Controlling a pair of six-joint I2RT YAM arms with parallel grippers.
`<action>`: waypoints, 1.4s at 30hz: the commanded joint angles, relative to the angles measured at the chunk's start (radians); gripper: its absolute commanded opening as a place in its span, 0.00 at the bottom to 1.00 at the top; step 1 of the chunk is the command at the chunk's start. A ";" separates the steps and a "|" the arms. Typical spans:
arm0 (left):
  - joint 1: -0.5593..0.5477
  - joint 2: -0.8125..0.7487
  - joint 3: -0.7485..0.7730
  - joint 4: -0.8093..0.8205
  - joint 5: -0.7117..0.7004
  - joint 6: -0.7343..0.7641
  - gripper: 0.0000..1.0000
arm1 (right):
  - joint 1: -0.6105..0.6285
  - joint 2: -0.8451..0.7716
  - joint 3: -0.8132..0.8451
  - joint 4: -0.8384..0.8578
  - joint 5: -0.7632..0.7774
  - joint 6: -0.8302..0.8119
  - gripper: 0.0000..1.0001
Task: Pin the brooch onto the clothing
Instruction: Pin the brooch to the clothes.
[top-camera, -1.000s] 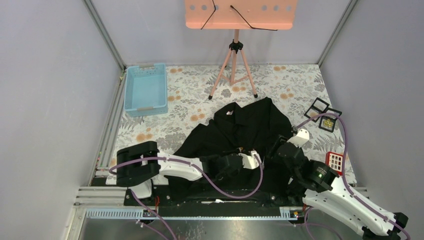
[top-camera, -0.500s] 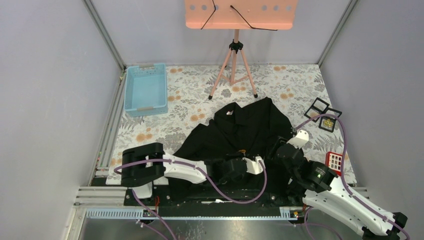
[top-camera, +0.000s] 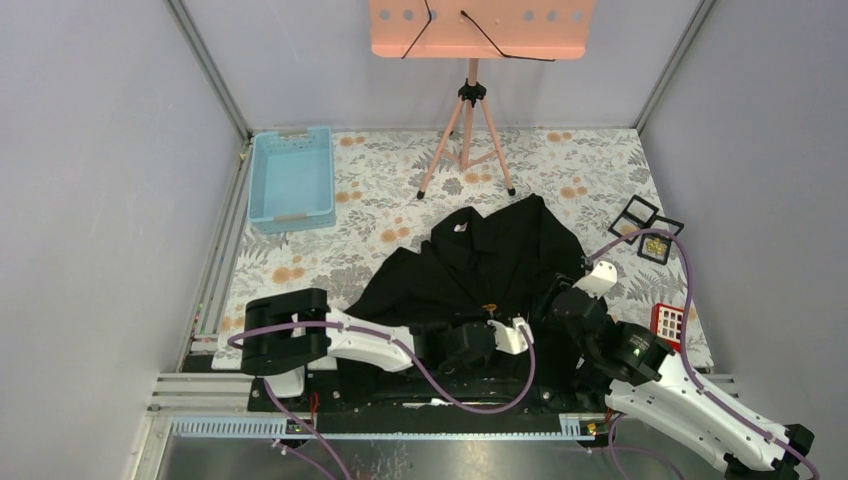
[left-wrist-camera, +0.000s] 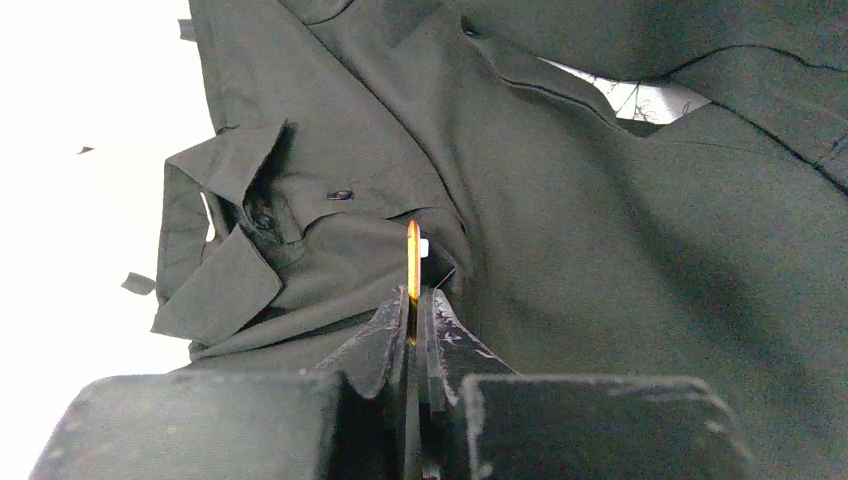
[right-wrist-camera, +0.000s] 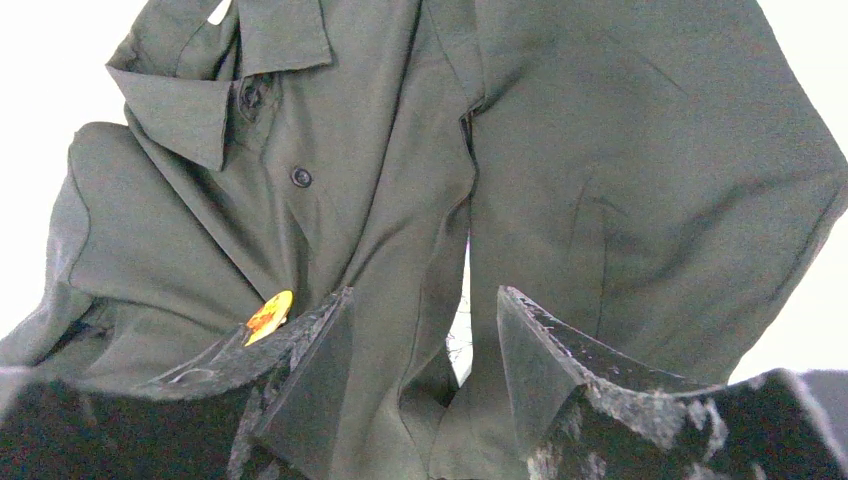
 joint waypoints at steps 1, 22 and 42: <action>-0.017 -0.001 0.024 0.063 -0.010 0.024 0.00 | -0.002 -0.004 -0.008 0.000 0.017 0.023 0.61; -0.045 0.072 0.048 0.061 0.114 0.117 0.00 | -0.019 0.161 -0.111 0.270 -0.137 0.015 0.68; -0.047 0.075 0.010 0.096 0.098 0.102 0.00 | -0.211 0.623 0.056 0.511 -0.614 -0.285 0.61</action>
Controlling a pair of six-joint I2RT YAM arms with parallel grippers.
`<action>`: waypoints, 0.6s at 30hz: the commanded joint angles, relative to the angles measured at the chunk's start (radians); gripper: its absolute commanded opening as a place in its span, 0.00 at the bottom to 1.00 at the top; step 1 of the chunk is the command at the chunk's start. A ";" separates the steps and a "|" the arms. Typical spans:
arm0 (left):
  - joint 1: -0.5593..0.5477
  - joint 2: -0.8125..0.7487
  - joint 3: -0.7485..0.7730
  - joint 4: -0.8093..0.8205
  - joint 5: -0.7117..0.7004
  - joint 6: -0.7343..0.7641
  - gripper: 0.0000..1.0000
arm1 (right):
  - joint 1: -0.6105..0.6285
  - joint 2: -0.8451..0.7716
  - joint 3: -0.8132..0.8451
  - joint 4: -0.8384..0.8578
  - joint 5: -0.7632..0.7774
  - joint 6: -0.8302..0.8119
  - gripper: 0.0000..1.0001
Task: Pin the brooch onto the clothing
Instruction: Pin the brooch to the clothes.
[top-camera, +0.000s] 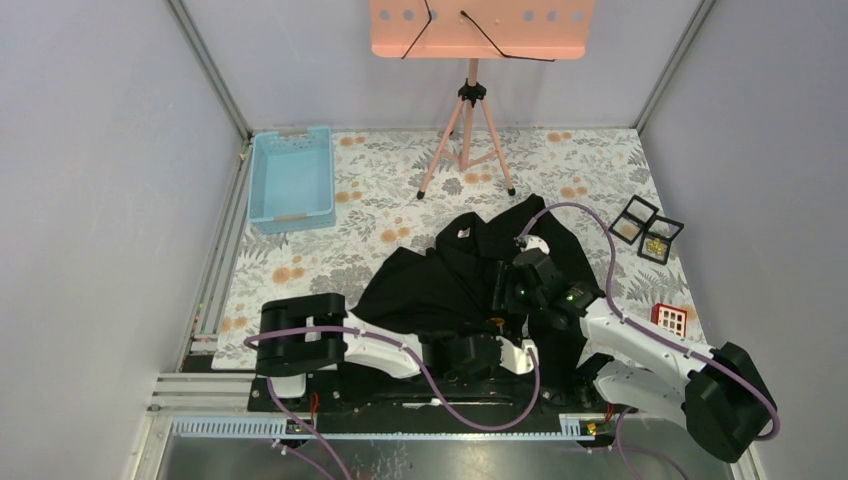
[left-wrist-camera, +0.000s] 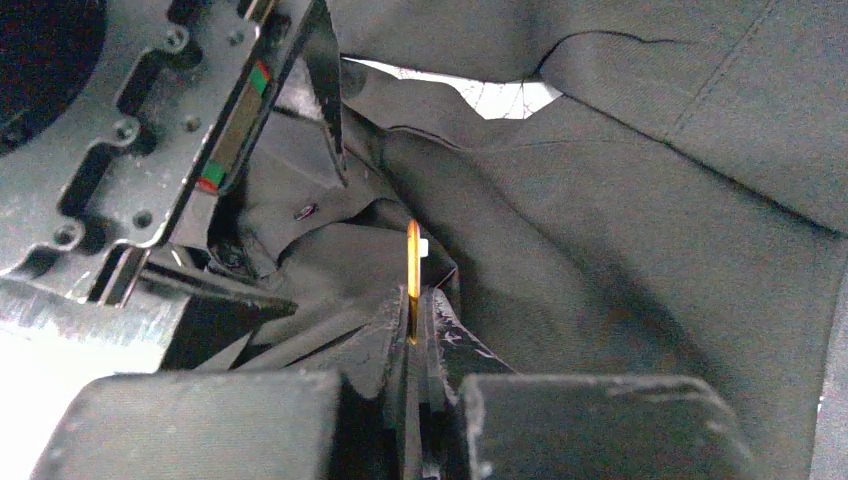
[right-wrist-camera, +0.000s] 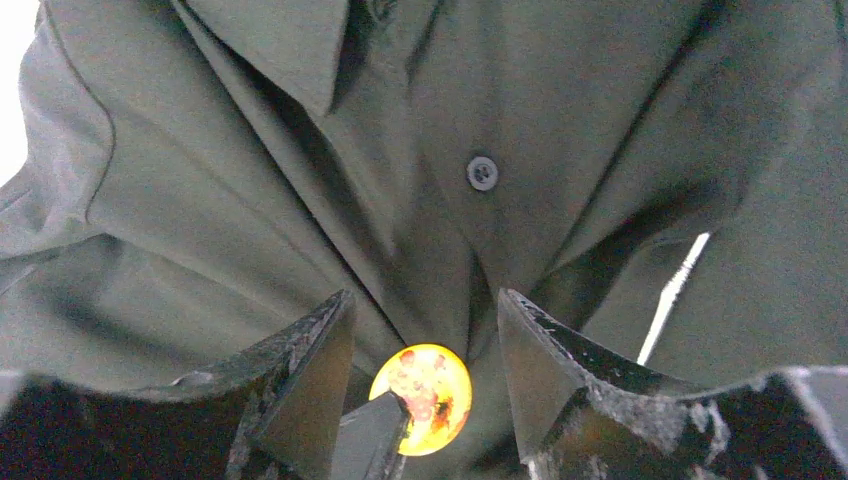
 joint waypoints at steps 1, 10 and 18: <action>-0.009 0.001 -0.001 0.058 0.018 -0.010 0.00 | -0.010 0.051 0.047 0.029 -0.076 -0.066 0.61; -0.009 0.005 0.001 0.050 0.017 -0.006 0.00 | -0.011 0.146 0.068 -0.014 -0.088 -0.089 0.56; -0.009 0.005 0.004 0.047 0.017 -0.003 0.00 | -0.012 0.119 0.105 -0.104 -0.040 -0.111 0.56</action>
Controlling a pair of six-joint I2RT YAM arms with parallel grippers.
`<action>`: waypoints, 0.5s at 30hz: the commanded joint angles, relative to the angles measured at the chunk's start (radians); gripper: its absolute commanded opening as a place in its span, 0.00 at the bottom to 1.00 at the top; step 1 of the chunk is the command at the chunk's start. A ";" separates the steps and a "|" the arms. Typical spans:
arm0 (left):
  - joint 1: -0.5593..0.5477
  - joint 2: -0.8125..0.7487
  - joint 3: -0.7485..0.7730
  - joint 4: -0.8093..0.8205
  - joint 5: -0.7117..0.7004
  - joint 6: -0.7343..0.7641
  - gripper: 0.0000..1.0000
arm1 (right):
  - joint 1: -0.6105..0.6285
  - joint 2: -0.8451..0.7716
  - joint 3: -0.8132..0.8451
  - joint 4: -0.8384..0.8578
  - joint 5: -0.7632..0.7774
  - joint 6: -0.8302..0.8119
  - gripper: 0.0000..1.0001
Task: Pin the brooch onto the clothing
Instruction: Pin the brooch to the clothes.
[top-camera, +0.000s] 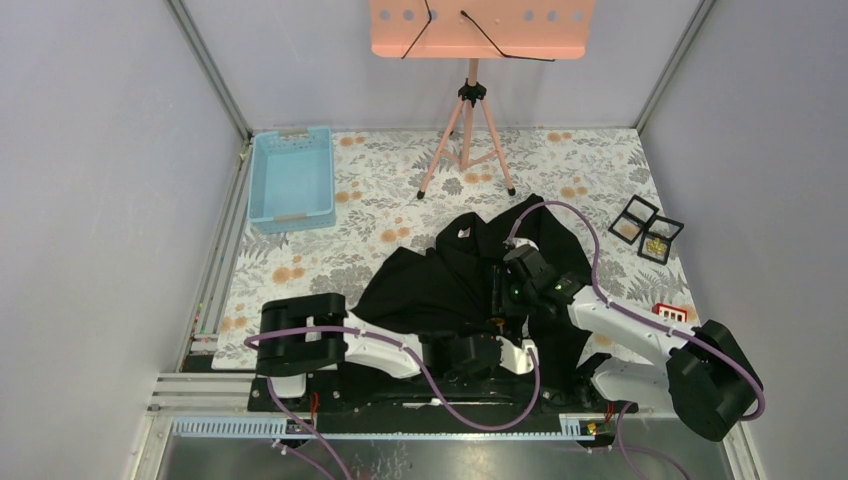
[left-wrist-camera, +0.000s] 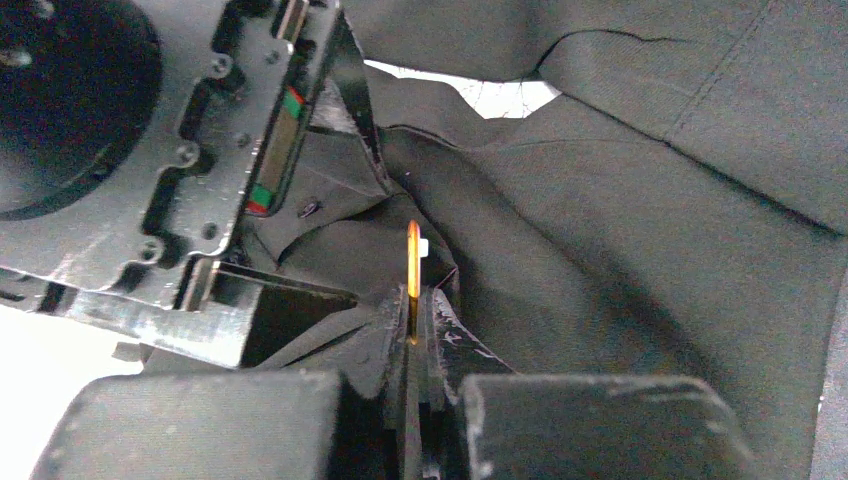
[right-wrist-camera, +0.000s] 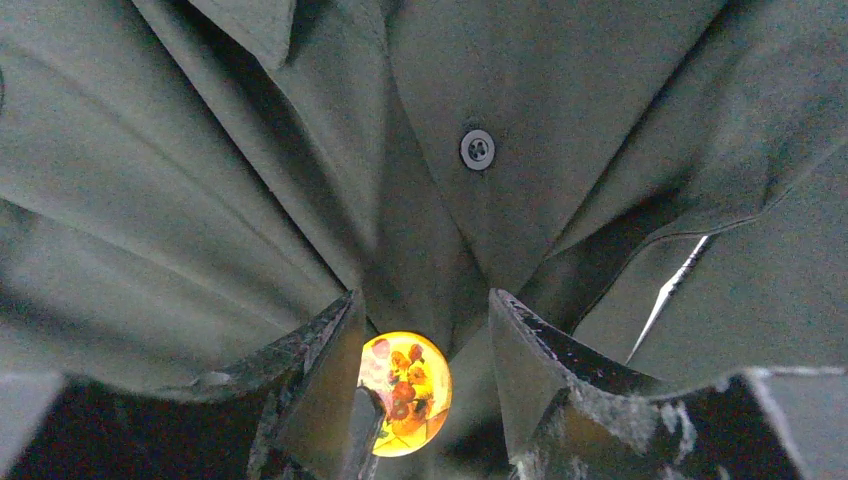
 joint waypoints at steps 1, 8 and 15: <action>-0.009 0.004 0.005 0.046 0.015 -0.003 0.00 | -0.006 -0.014 0.058 -0.066 0.020 -0.026 0.56; -0.008 0.001 0.006 0.043 0.014 -0.001 0.00 | -0.005 -0.010 0.054 -0.117 0.023 -0.004 0.54; -0.009 0.003 0.005 0.043 0.013 -0.001 0.00 | -0.006 0.022 0.029 -0.090 -0.003 0.018 0.52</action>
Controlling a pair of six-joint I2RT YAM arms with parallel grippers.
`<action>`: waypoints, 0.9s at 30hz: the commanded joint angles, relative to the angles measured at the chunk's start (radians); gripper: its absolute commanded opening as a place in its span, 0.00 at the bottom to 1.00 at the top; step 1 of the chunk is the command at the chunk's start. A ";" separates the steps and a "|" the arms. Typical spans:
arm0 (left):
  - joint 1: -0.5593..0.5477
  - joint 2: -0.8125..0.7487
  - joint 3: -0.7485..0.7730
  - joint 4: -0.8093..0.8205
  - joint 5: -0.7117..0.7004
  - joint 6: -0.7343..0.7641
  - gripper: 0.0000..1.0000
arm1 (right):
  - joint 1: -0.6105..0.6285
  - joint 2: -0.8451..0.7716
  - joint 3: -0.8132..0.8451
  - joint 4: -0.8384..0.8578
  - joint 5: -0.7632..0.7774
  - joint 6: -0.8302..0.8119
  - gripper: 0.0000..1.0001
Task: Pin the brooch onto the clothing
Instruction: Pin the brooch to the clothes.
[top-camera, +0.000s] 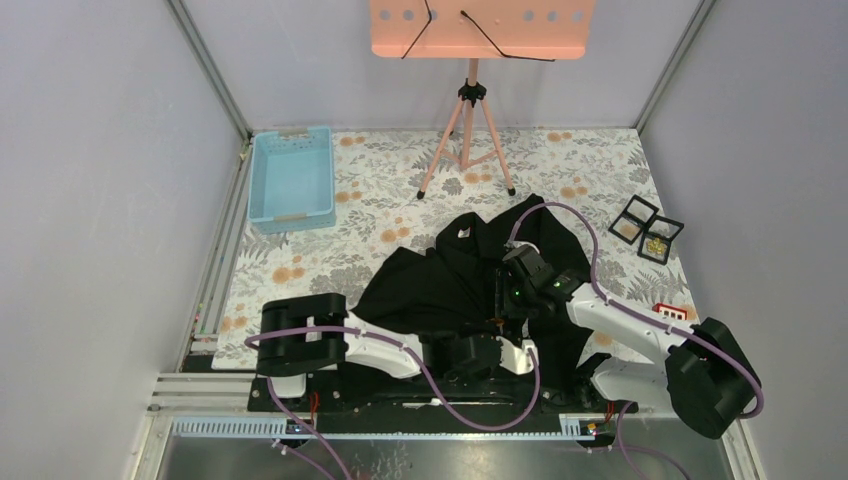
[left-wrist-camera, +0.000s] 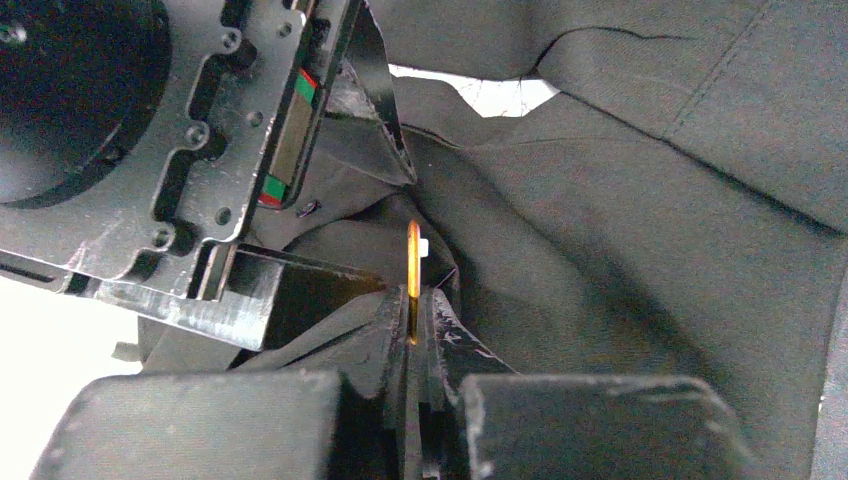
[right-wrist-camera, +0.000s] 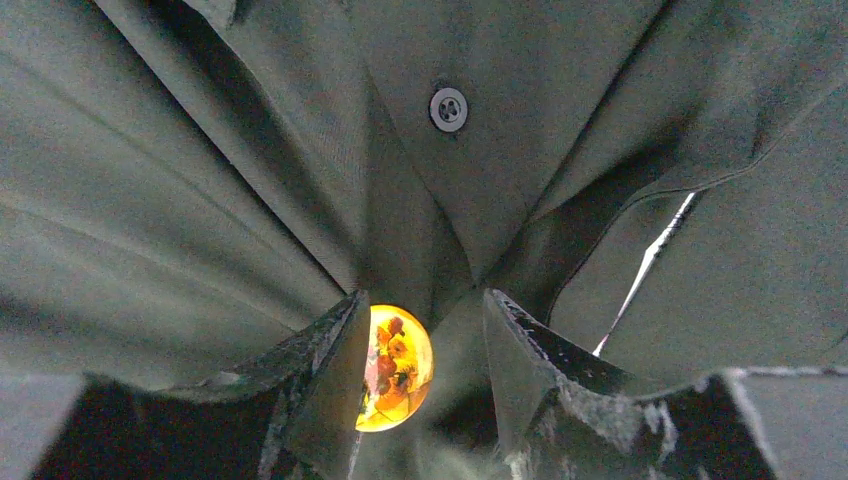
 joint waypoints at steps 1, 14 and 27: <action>-0.009 0.001 0.006 0.043 0.012 -0.002 0.00 | -0.006 0.019 -0.007 0.014 -0.009 0.015 0.51; -0.009 0.015 0.006 0.045 0.003 0.012 0.00 | -0.006 0.081 -0.006 0.064 -0.071 0.029 0.31; -0.009 0.036 -0.013 0.050 -0.028 0.037 0.00 | -0.005 0.056 0.017 0.039 -0.091 0.037 0.00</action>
